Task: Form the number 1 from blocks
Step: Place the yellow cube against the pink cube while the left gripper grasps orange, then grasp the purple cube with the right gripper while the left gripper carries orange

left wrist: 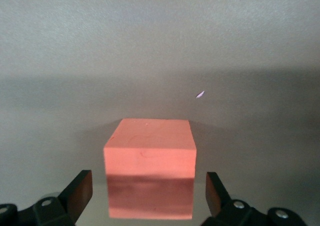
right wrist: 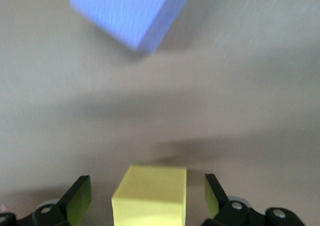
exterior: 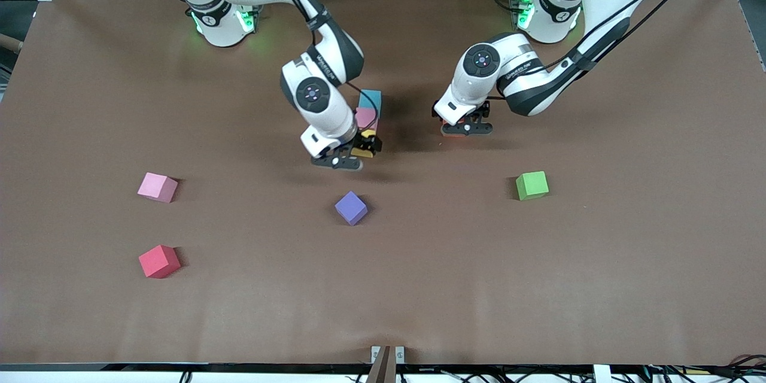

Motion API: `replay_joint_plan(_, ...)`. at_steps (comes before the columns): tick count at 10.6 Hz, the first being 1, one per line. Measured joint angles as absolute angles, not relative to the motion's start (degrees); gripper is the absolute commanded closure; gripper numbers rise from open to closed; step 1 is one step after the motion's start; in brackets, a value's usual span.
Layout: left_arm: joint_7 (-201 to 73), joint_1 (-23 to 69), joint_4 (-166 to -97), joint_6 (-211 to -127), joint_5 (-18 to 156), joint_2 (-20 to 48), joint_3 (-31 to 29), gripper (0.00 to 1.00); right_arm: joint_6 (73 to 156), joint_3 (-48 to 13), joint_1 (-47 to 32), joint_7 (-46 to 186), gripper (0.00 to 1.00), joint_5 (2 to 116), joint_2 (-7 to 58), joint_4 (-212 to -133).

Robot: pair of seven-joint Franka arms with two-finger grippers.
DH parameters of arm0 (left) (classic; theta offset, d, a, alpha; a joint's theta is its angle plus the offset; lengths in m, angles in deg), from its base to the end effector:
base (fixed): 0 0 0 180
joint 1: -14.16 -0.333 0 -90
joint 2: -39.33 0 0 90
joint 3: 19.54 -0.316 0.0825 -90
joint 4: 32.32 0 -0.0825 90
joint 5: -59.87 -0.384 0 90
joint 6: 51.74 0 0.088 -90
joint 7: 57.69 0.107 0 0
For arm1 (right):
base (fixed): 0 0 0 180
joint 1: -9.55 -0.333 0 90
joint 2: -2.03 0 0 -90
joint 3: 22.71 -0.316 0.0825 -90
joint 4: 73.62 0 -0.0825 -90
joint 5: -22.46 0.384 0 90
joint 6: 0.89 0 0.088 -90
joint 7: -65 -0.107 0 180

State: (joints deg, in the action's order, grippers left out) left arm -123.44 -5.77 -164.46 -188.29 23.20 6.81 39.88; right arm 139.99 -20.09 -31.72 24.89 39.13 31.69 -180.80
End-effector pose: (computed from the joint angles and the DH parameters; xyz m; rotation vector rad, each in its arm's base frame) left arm 0.3758 -0.3367 0.2059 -3.1138 0.0245 0.1982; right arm 0.5037 0.4049 0.2429 -2.9432 0.3524 0.0762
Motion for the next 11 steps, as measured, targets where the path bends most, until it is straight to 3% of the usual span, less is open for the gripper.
replay_joint_plan(3,-124.79,3.42,-164.11,-191.65,23.01,6.34,31.69,0.00,139.68,-16.83,-28.74,11.70,0.00,39.15,31.70,-178.36)
replay_joint_plan(5,-124.96,6.02,-163.31,-191.86,21.39,5.86,29.58,0.99,139.71,-14.85,-28.18,0.35,0.00,39.15,33.97,-174.14)
replay_joint_plan(8,-125.21,5.71,-162.77,-191.85,18.44,5.70,29.41,1.00,139.66,-14.61,-28.24,-7.69,0.00,39.67,40.55,-164.50)
replay_joint_plan(11,-126.45,5.59,-162.34,-191.85,18.33,5.72,30.26,1.00,139.78,-14.62,-28.49,-8.09,0.00,41.49,43.36,-162.28)
